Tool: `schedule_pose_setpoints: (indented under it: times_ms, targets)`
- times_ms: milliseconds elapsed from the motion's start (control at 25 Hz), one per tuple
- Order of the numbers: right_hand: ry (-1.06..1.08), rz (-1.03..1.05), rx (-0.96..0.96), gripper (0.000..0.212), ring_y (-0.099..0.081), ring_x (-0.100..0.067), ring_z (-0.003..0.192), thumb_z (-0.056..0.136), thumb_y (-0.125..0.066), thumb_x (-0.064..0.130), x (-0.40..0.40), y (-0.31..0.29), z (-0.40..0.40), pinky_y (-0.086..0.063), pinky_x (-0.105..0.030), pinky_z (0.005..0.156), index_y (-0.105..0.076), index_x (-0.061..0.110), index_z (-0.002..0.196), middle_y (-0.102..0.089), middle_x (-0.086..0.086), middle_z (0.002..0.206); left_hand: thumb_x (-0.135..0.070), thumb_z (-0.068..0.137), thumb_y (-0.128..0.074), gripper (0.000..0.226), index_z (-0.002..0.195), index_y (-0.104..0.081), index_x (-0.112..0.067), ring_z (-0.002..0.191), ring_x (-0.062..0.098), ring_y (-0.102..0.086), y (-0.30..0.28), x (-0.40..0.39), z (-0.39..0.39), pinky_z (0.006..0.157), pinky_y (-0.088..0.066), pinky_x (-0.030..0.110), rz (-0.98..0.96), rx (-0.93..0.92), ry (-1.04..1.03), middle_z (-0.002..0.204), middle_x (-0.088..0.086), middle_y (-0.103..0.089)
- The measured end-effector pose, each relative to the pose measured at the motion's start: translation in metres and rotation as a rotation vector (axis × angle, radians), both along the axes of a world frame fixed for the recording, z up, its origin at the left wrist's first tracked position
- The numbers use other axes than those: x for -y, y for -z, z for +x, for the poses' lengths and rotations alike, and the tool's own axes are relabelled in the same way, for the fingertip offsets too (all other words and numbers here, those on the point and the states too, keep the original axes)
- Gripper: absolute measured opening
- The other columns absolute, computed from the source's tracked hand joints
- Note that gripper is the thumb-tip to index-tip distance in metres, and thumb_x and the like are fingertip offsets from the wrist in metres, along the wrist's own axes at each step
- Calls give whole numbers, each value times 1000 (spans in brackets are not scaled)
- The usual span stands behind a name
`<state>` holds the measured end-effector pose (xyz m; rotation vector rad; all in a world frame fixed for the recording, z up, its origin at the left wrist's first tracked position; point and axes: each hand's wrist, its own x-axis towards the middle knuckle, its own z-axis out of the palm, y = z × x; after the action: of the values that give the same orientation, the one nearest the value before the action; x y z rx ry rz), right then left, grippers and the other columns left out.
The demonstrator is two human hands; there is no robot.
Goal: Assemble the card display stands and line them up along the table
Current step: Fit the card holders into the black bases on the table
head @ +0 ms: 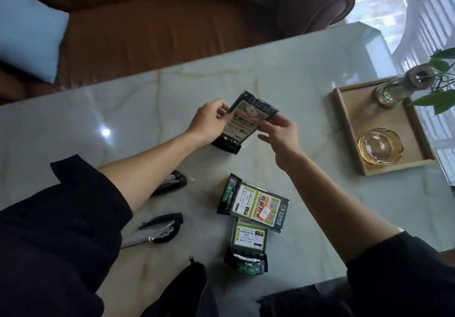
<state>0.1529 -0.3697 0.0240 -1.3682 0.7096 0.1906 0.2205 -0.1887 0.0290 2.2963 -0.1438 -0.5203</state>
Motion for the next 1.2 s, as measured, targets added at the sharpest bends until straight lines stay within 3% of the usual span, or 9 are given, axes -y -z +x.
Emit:
schedule_pose_setpoints:
  times_ms: [200,320,520,680,760,840,920,1000,1200]
  targets:
    - [-138,-282,131,21,-67,-8,78,91,-62,7,-14,-3,12,-53,-27,68,-75,15,105,-76,2,90,-25,94,-64,15,95,-68,-10,86,19,-68,-4,-20,-10,73,-53,29,16,24,-57,96,2,-74]
    - [-234,-430,141,22,-66,-1,73,92,-61,16,-23,-3,9,-54,-25,65,-77,21,106,-78,6,92,-29,94,-64,19,90,-73,-13,86,18,-69,-2,-29,-22,69,-51,27,34,19,-118,94,1,-76]
    - [-342,-692,196,24,-61,-19,71,97,-57,25,-40,4,-6,-42,-29,59,-76,12,89,-69,-2,82,-33,95,-62,27,97,-79,-12,85,21,-70,5,-41,-42,57,-40,26,76,-10,-185,92,4,-78]
    - [-350,-737,209,28,-51,-17,66,100,-54,23,-42,2,-13,-32,-29,59,-71,11,81,-60,0,76,-30,97,-60,26,104,-78,-13,95,21,-70,2,-41,-47,64,-40,27,60,-22,-194,99,6,-78]
    - [-421,-768,191,23,-52,-19,71,97,-51,14,-40,1,-13,-32,-26,63,-73,12,91,-61,-1,80,-31,97,-58,29,114,-74,-13,108,21,-67,0,-41,-47,72,-40,21,49,-64,-159,115,5,-74]
    - [-467,-745,168,31,-61,-19,83,93,-50,9,-39,-3,-14,-41,-25,69,-72,18,112,-69,-3,95,-35,96,-60,34,117,-70,-10,115,23,-63,-1,-42,-48,85,-42,23,60,-123,-141,124,6,-69]
    - [-420,-625,91,42,-67,-17,105,93,-53,12,-35,-4,-22,-50,-26,87,-61,16,134,-68,-5,125,-41,93,-61,25,88,-63,-17,93,26,-59,-2,-46,-53,80,-42,30,123,-165,-160,99,8,-64]
    - [-373,-537,-4,49,-63,-17,117,94,-58,19,-28,-2,-36,-49,-32,100,-52,10,142,-59,-7,139,-41,89,-62,25,73,-57,-23,77,23,-53,-1,-49,-59,71,-42,31,191,-227,-134,82,4,-57]
    - [-307,-511,-172,52,-60,-24,121,93,-60,24,-4,16,-91,-48,-41,104,-51,3,140,-59,-13,138,-48,79,-56,36,60,-60,-18,60,17,-51,4,-22,-90,62,-43,30,254,-282,257,66,-4,-57]
